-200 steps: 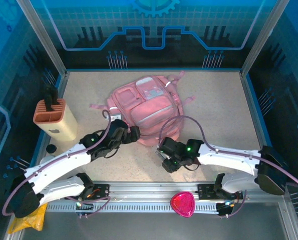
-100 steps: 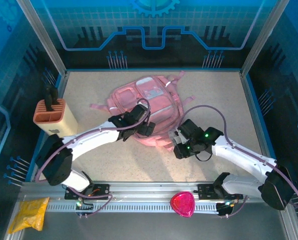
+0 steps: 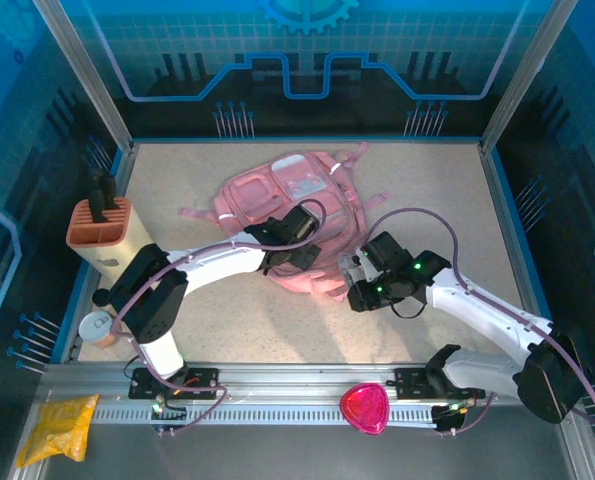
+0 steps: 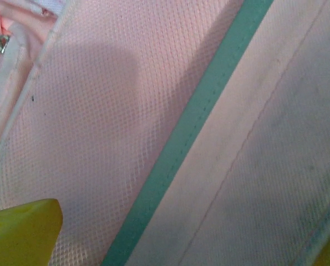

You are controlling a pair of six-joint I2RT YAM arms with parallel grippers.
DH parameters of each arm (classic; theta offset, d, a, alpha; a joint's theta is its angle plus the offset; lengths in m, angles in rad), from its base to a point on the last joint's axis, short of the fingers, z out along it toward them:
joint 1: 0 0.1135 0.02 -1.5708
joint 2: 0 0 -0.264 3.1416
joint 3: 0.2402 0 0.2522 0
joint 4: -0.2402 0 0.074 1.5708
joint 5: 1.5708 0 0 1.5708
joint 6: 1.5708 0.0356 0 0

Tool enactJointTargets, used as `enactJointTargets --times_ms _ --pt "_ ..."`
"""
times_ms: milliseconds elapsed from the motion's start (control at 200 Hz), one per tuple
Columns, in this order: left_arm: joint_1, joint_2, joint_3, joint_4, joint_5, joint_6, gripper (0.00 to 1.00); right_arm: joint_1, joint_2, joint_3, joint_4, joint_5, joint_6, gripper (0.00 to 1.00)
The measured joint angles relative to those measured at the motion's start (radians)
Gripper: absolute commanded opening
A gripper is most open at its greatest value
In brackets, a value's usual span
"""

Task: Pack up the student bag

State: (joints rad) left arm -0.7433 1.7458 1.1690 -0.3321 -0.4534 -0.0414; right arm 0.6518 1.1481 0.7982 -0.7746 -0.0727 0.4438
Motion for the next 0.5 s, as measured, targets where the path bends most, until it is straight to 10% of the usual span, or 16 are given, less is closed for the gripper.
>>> enactJointTargets --times_ms 500 --pt "0.074 -0.046 0.026 0.001 0.115 -0.032 0.70 -0.025 -0.010 -0.027 0.021 -0.018 0.000 0.37"
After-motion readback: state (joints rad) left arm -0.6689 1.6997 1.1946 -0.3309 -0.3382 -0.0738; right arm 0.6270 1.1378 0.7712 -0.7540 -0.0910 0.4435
